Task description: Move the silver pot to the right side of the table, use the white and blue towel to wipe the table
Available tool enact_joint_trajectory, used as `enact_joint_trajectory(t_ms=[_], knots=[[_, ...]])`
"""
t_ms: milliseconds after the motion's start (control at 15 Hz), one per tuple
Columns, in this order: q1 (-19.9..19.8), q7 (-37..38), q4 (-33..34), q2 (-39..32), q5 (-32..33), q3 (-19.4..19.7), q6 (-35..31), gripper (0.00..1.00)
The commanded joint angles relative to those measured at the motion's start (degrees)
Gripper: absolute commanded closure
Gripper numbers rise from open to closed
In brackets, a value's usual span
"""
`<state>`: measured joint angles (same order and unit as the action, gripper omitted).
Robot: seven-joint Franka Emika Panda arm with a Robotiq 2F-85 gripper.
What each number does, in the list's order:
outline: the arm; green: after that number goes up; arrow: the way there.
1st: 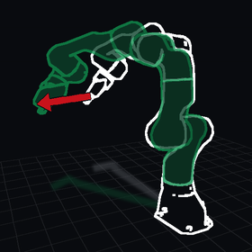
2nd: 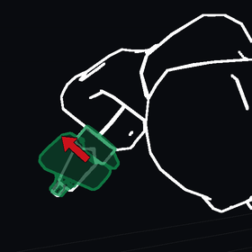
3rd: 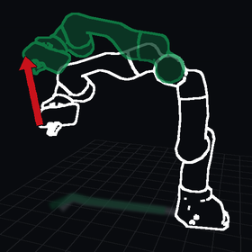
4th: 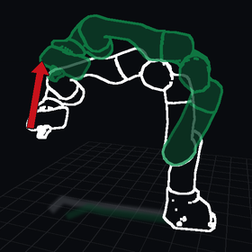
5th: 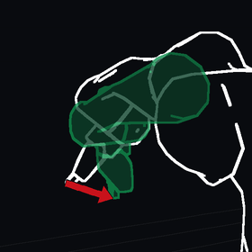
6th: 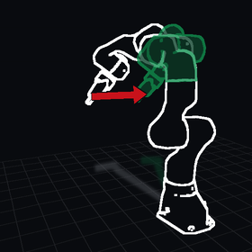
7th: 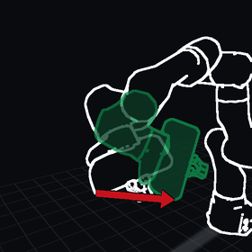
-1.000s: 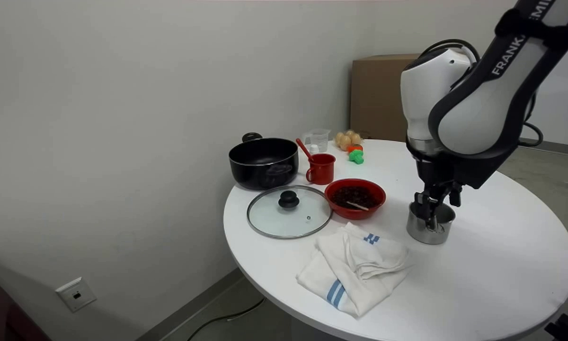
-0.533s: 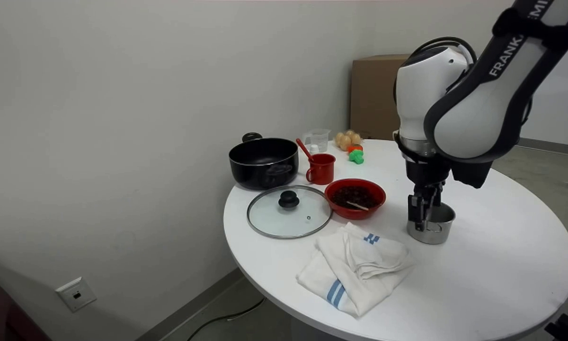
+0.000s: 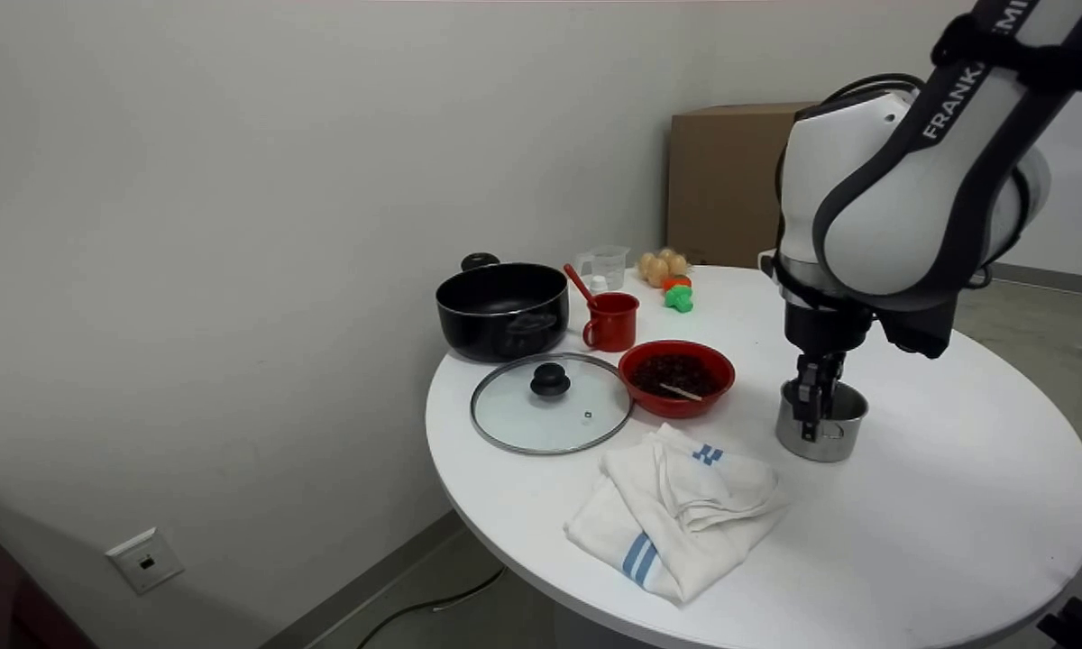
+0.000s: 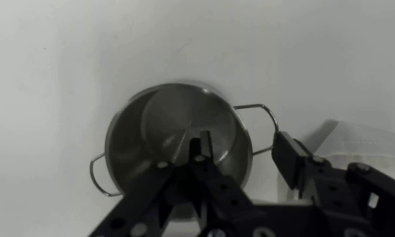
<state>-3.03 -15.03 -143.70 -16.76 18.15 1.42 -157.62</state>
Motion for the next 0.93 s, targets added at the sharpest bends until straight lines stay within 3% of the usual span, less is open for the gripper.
enact_joint_trajectory(t_ms=[0,200,333,667,867], knots=[[-1.37,-3.57,-1.64,1.92,-2.11,-0.87,-1.48,0.79],[-1.19,-2.77,-1.52,3.39,-2.05,-0.47,0.17,0.99],[-1.37,-2.89,-1.52,4.81,-2.42,-0.49,1.0,0.94],[-2.54,-4.07,-0.96,10.03,-4.43,-0.11,3.96,0.94],[-3.24,-1.7,0.99,13.55,-0.16,3.41,7.61,0.94]])
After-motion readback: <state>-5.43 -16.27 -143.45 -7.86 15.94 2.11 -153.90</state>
